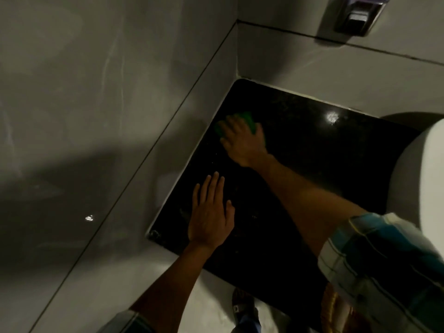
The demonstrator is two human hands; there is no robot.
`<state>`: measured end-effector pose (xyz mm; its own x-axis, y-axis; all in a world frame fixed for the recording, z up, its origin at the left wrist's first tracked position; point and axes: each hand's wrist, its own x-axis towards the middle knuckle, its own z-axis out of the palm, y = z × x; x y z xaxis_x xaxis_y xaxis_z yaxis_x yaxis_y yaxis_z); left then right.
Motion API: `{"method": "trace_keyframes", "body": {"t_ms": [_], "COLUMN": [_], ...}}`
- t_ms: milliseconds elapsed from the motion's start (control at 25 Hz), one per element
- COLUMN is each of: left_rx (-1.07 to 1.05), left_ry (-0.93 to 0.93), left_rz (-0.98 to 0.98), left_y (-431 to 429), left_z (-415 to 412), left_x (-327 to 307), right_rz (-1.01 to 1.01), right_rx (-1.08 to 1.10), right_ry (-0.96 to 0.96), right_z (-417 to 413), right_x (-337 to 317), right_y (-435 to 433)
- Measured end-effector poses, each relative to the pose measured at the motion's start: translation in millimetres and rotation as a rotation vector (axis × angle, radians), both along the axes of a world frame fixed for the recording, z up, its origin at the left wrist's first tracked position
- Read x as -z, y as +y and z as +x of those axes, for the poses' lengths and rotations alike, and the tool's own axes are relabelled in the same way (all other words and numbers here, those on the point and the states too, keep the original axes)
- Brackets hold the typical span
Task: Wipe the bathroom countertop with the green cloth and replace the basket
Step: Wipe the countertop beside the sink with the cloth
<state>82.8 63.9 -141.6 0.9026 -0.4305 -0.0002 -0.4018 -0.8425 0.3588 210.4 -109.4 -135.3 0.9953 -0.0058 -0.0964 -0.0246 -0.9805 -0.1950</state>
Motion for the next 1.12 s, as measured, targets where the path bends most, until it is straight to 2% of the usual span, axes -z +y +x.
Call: {"method": "trace_keyframes", "body": {"t_ms": [80,200,280,360,480,640,720,800,840,920,1040,1120], "left_rx": [-0.084,-0.325,-0.326,-0.199,0.05,0.08,0.089,0.087,0.084,0.09,0.099,0.1], "left_ry": [0.002,-0.065,-0.079,-0.038,-0.012,-0.027,-0.038,-0.03,-0.026,-0.042,-0.049,-0.059], "left_rz": [-0.116,-0.352,-0.328,-0.173,-0.005,0.009,-0.006,-0.024,-0.035,-0.051,-0.034,-0.013], "left_y": [2.9,22.1,38.9,51.9,60.1,60.5,59.2,61.3,62.7,62.9,63.2,64.8], "left_z": [-2.7,-7.8,-10.6,-11.5,-6.8,-0.4,1.7,2.3,2.3,3.1,3.3,5.5], "left_x": [-1.9,-3.6,-3.0,-3.6,-7.5,-5.8,-2.4,0.0,0.7,0.3,0.1,1.4], "right_rz": [-0.019,0.017,0.079,0.086,0.065,0.124,0.148,0.157,0.156,0.134,0.162,0.122], "right_rx": [-0.157,-0.158,-0.061,0.033,0.393,0.887,1.011,1.115,1.122,0.995,0.633,0.403], "right_ry": [-0.032,-0.073,-0.066,-0.016,-0.061,-0.037,-0.076,-0.11,-0.118,-0.133,-0.135,-0.099], "right_z": [-28.2,-94.7,-154.9,-215.4,-254.2,-226.7,-215.3,-230.4,-246.4,-277.2,-262.3,-227.0], "right_x": [3.1,4.2,2.9,1.3,-0.2,-7.1,-10.6,-7.4,-4.5,-3.2,-5.2,-7.1], "right_y": [29.3,52.1,78.2,100.4,59.9,-26.4,-25.4,12.7,41.2,106.2,168.4,153.1]}}
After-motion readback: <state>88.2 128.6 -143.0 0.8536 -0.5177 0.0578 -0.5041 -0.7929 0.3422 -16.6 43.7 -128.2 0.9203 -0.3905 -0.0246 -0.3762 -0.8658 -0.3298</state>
